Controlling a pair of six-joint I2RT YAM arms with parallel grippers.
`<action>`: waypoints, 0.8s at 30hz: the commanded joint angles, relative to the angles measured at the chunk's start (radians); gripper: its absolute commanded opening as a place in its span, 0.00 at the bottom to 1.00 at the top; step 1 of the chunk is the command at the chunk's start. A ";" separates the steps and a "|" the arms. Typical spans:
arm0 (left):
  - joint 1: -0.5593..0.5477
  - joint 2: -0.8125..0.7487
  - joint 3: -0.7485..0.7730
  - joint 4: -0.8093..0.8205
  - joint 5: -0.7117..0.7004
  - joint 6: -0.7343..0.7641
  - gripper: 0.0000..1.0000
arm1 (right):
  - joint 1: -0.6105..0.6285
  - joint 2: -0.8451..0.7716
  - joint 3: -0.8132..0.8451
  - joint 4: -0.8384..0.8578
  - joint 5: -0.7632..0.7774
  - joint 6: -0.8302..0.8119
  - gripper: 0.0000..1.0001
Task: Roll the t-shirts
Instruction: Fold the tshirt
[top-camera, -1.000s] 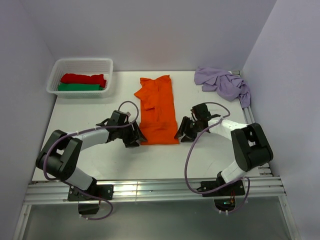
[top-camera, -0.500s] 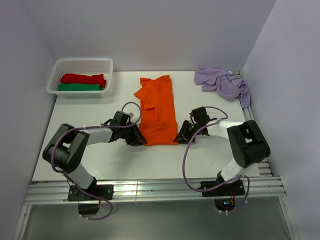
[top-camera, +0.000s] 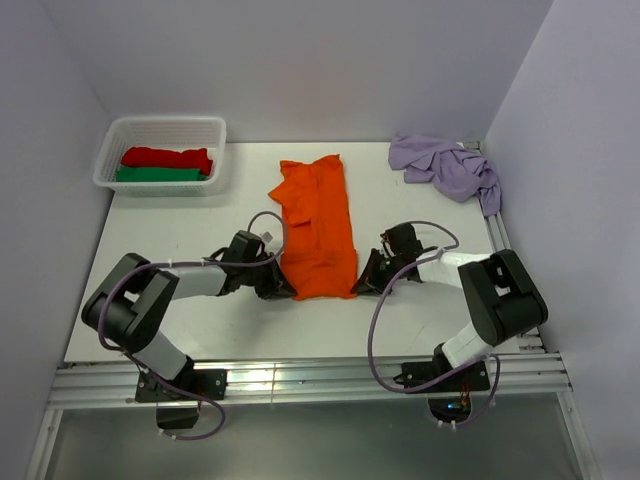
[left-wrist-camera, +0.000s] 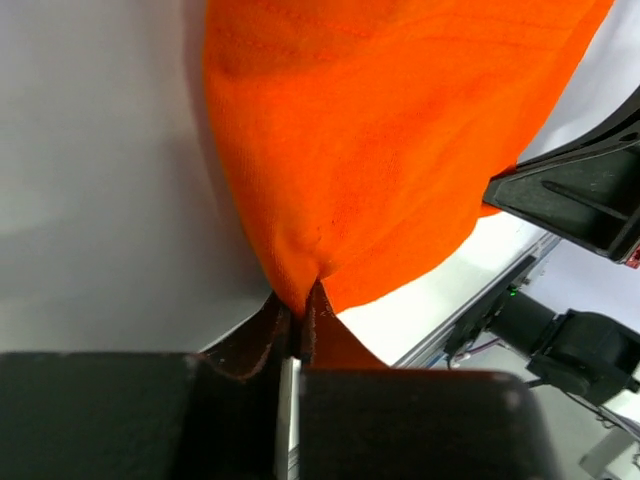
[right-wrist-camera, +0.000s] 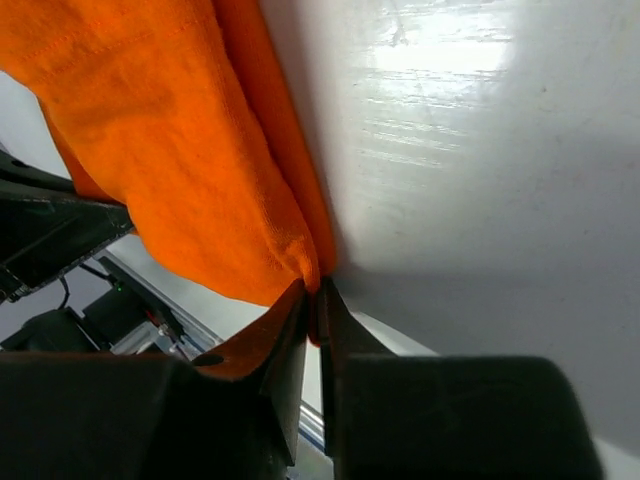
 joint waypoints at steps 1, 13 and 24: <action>-0.035 -0.016 -0.058 -0.104 -0.125 0.020 0.08 | 0.018 -0.020 -0.042 0.000 0.075 -0.039 0.17; -0.101 -0.591 -0.241 -0.098 -0.448 0.069 0.69 | 0.087 -0.621 -0.353 0.304 0.300 -0.044 0.61; -0.231 -0.567 -0.374 0.202 -0.705 0.080 0.58 | 0.353 -0.580 -0.487 0.494 0.751 0.048 0.68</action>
